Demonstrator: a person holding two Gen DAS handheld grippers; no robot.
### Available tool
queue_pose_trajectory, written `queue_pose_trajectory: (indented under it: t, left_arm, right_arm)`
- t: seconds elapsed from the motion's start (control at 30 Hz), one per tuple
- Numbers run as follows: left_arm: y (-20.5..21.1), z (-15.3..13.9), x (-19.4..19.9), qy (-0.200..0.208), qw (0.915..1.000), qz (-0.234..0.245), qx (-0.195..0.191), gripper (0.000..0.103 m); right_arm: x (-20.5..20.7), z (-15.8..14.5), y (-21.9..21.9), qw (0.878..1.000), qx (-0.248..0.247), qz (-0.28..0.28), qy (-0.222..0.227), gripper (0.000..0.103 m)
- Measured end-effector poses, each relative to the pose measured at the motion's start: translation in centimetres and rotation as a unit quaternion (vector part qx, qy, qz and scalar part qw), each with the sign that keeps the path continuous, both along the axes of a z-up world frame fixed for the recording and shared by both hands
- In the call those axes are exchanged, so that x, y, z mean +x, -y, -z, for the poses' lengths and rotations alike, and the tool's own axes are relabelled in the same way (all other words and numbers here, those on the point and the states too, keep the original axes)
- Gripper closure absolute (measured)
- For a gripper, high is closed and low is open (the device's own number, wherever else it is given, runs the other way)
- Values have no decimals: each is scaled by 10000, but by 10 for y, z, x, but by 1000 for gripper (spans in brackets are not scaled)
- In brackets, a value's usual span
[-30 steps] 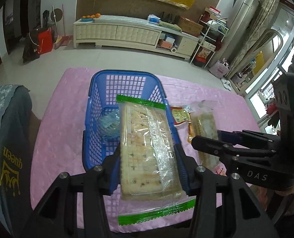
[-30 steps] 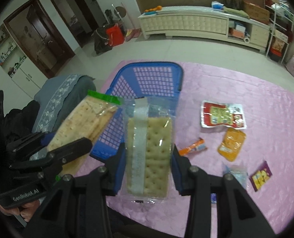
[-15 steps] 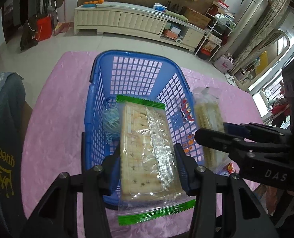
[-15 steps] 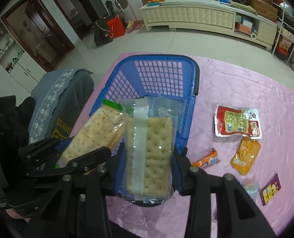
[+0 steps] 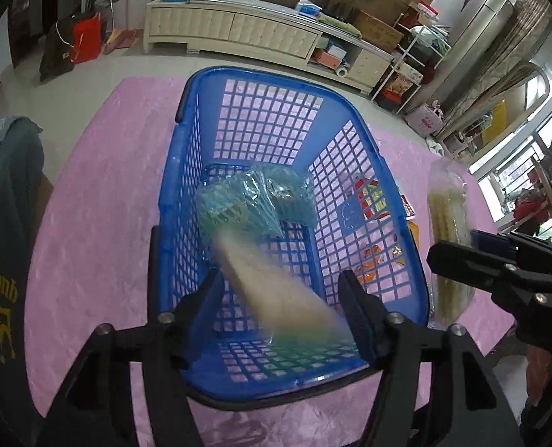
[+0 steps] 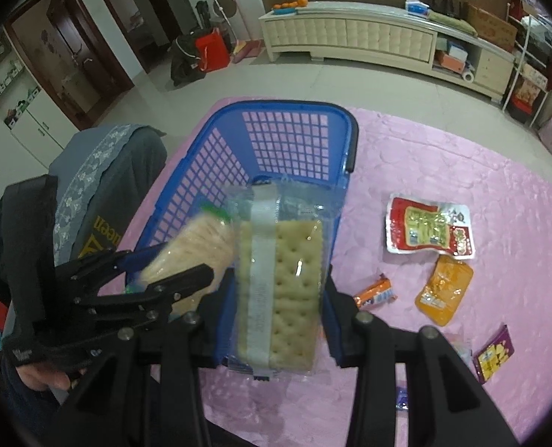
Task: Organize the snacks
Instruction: 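Open the left tool to drop the green-ended cracker pack into the basket, then lower the white cracker pack into the basket and open the right tool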
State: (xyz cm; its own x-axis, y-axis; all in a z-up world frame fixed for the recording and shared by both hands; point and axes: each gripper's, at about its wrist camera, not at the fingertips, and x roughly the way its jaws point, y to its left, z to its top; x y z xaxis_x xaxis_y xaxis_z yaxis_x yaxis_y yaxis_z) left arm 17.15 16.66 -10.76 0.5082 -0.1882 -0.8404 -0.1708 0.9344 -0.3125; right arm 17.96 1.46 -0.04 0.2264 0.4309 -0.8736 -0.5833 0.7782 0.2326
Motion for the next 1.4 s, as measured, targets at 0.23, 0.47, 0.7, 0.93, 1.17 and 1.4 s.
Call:
queue_pose_trajectory:
  t: [0.23, 0.47, 0.7, 0.93, 1.17, 1.4]
  left_arm:
    - [2, -24, -21, 216, 9996, 90, 182, 34]
    - [2, -53, -39, 461, 9976, 190, 476, 34]
    - [-6, -60, -44, 520, 9957, 201, 737, 34]
    - [-20, -45, -34, 468, 9961, 153, 737, 34]
    - [-33, -31, -21, 387, 9975, 45, 589, 34]
    - [-35, -23, -18, 346, 9983, 6, 464, 34]
  right_arm:
    - [-11, -6, 7, 10000, 87, 32, -4, 57]
    - [-17, -22, -6, 9997, 215, -78, 122, 57]
    - [-17, -22, -30, 9992, 184, -300, 164, 57]
    - [-8, -9, -49, 9991, -125, -360, 207, 57]
    - [6, 7, -54, 9991, -308, -267, 68, 57]
    - [13, 21, -61, 9981, -559, -240, 96, 57]
